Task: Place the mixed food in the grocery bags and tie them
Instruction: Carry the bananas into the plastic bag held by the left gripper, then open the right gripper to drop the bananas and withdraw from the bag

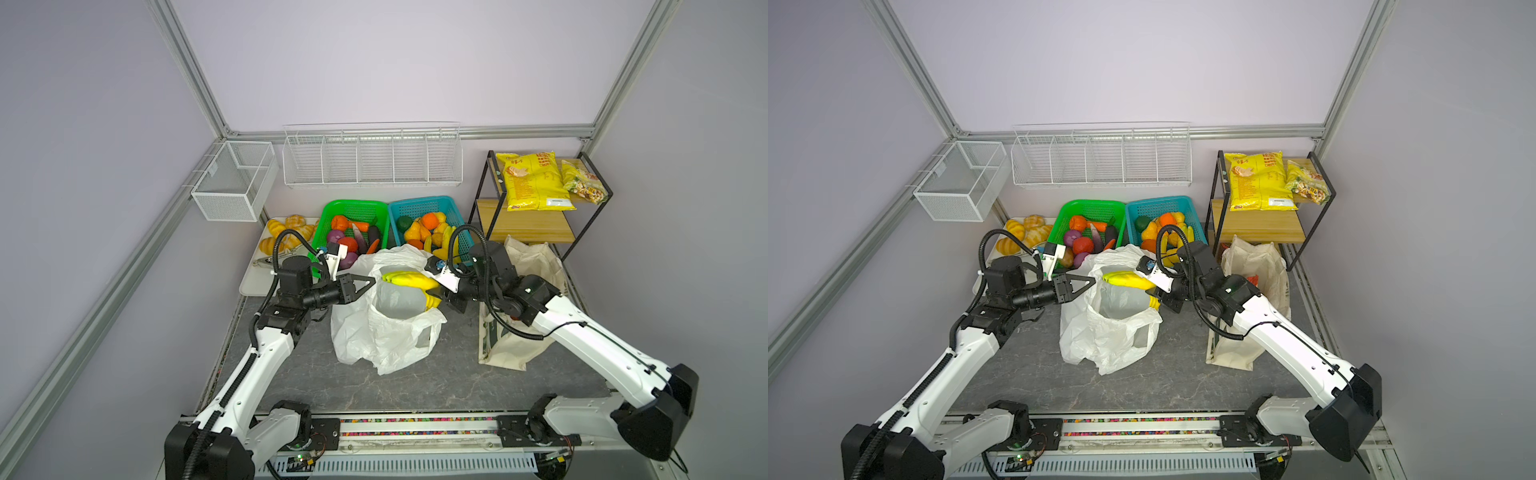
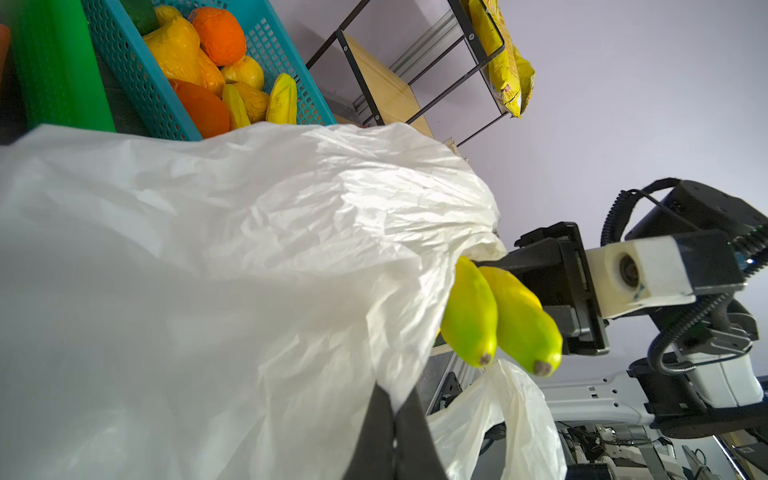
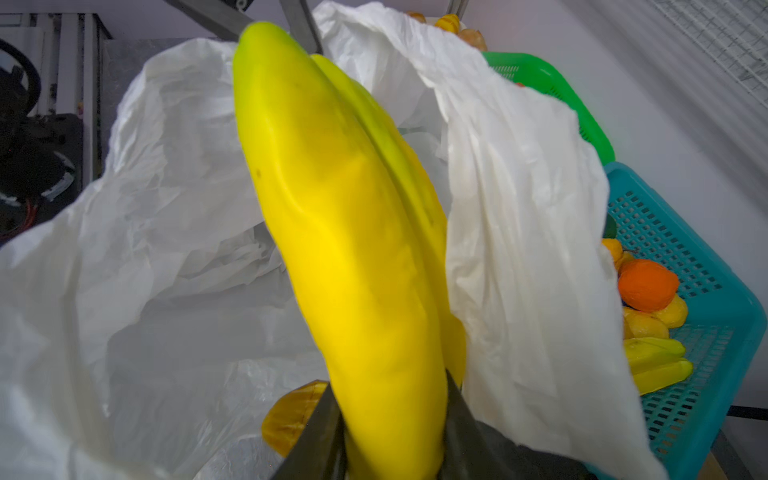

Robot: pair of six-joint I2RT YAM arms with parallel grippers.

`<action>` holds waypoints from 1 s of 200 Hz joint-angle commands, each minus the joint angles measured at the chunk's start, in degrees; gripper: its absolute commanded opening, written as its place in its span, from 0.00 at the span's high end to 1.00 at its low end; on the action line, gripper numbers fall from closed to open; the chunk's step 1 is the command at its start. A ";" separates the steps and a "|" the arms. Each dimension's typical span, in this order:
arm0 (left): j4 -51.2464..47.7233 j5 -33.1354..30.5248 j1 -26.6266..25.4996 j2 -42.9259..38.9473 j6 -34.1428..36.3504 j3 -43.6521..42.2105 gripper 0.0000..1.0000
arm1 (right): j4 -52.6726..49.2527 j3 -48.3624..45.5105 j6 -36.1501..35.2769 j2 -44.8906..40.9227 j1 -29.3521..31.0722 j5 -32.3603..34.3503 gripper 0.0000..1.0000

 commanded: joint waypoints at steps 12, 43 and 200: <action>10.29 0.27 -0.19 -0.52 -9.37 -1.47 1.00 | 18.57 -9.30 14.09 1.35 0.08 2.51 0.83; 17.34 -1.99 -0.76 -1.38 -17.69 -4.30 1.00 | 28.70 -16.97 28.86 1.72 0.46 3.11 0.81; 29.28 -4.31 -5.37 4.16 -26.29 -6.08 1.00 | 32.30 -13.89 46.23 10.03 2.02 -12.84 0.41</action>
